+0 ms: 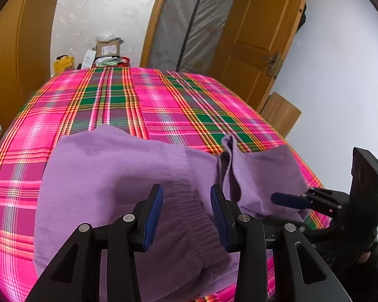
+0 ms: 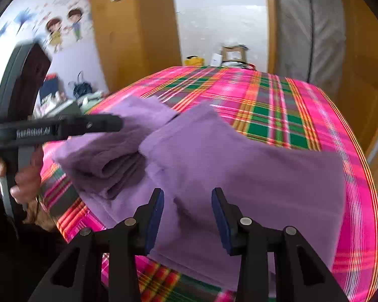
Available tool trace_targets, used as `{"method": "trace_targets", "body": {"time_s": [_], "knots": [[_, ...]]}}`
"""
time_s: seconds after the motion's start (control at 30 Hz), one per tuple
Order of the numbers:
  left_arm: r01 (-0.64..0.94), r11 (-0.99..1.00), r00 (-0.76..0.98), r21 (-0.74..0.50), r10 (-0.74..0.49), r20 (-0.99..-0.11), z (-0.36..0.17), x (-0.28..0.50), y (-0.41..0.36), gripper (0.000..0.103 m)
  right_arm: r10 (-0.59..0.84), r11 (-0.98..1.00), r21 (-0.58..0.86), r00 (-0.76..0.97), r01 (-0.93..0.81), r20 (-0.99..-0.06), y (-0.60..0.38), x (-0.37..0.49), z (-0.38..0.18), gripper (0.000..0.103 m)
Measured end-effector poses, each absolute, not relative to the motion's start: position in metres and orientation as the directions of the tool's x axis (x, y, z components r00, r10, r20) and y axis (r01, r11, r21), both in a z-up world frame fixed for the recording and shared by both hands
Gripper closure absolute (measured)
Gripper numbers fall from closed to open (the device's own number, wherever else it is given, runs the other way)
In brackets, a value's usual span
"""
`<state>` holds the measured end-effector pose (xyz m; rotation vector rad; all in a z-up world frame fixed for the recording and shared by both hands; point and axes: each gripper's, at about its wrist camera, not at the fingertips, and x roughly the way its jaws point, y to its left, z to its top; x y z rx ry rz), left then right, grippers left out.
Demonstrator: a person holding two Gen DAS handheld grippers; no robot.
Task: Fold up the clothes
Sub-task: 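Lower the lifted sweater end onto the folded bundle with the right gripper, then release the sweater end and lift the right gripper away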
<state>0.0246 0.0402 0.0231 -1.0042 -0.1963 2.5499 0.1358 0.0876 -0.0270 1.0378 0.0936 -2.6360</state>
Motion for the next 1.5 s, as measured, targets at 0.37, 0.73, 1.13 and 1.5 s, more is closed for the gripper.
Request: {"method": "trace_targets", "body": {"time_s": [0.37, 0.73, 1.13, 1.5], "knots": [[-0.239, -0.932, -0.695, -0.273, 0.361, -0.622, 0.026, 0.025, 0.017, 0.062, -0.137, -0.897, -0.223, -0.718, 0.382, -0.682, 0.043, 0.125, -0.047, 0.063], [-0.205, -0.936, -0.716, -0.287, 0.344, -0.607, 0.030, 0.026, -0.001, 0.062, -0.005, -0.835, -0.425, -0.778, 0.348, -0.628, 0.017, 0.118, -0.056, 0.084], [-0.181, -0.932, -0.719, -0.315, 0.344, -0.604, 0.026, 0.029, -0.015, 0.062, -0.128, -0.865, -0.315, -0.779, 0.390, -0.614, 0.028, 0.133, -0.026, 0.098], [-0.243, -0.919, -0.706, -0.311, 0.387, -0.593, 0.030, 0.029, 0.005, 0.062, -0.248, -0.856, -0.168, -0.674, 0.489, -0.696, 0.031, 0.133, -0.035, 0.084]]}}
